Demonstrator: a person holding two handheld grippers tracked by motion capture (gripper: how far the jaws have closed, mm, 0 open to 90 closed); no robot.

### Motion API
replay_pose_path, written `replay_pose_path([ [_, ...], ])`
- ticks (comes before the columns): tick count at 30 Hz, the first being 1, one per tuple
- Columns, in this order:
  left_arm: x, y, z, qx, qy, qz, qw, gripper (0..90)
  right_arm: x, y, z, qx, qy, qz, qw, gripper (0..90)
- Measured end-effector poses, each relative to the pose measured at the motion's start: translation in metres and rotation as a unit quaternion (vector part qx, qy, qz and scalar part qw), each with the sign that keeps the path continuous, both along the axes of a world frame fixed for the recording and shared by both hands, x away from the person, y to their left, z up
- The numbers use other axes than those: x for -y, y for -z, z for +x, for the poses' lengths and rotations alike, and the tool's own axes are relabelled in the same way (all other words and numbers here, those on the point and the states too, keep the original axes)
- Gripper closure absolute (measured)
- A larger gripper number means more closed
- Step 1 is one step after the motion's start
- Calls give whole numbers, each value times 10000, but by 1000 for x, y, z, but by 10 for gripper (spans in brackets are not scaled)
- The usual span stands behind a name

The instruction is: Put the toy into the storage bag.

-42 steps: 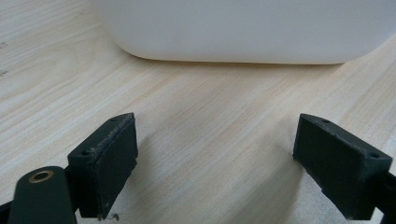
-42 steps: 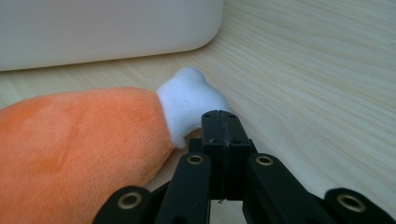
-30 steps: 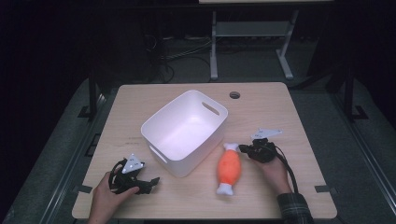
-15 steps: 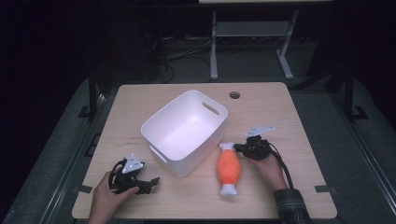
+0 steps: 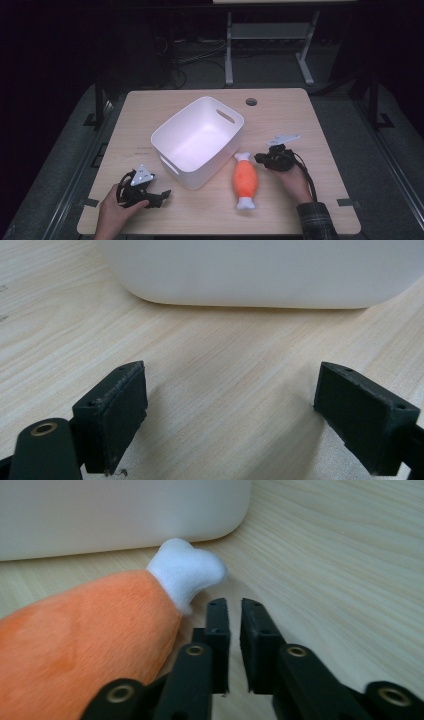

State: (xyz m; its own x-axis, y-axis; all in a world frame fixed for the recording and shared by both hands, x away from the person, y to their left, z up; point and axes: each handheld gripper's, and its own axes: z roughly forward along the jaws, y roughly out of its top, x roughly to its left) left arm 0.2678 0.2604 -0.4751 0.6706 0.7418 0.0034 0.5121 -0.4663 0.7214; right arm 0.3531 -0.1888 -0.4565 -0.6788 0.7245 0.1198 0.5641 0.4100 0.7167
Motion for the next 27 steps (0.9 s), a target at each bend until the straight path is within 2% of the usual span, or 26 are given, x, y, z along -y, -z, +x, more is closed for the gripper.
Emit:
replay_pose_path([
  [6, 0, 0, 0, 17, 17, 19, 10000, 128, 8, -13, -13, -142, 86, 114, 9998, 636],
  [8, 0, 0, 0, 18, 16, 16, 10000, 129, 9, -16, -17, -221, 76, 180, 9996, 552],
  [14, 0, 0, 0, 19, 15, 16, 10000, 128, 3, -21, -27, -373, 61, 350, 9987, 342],
  [17, 0, 0, 0, 17, 18, 18, 10000, 128, -1, -23, -31, -352, 78, 373, 9987, 267],
  [18, 0, 0, 0, 17, 18, 18, 10000, 129, -1, -23, -31, -352, 78, 373, 9987, 267],
  [19, 0, 0, 0, 18, 15, 16, 10000, 128, -5, -24, -34, -380, 120, 393, 9984, 204],
  [23, 0, 0, 0, 19, 15, 16, 10000, 129, -12, -24, -36, -405, 84, 477, 9980, 159],
  [27, 0, 0, 0, 19, 15, 17, 10000, 128, -21, -22, -38, -396, 86, 439, 9982, 135],
])
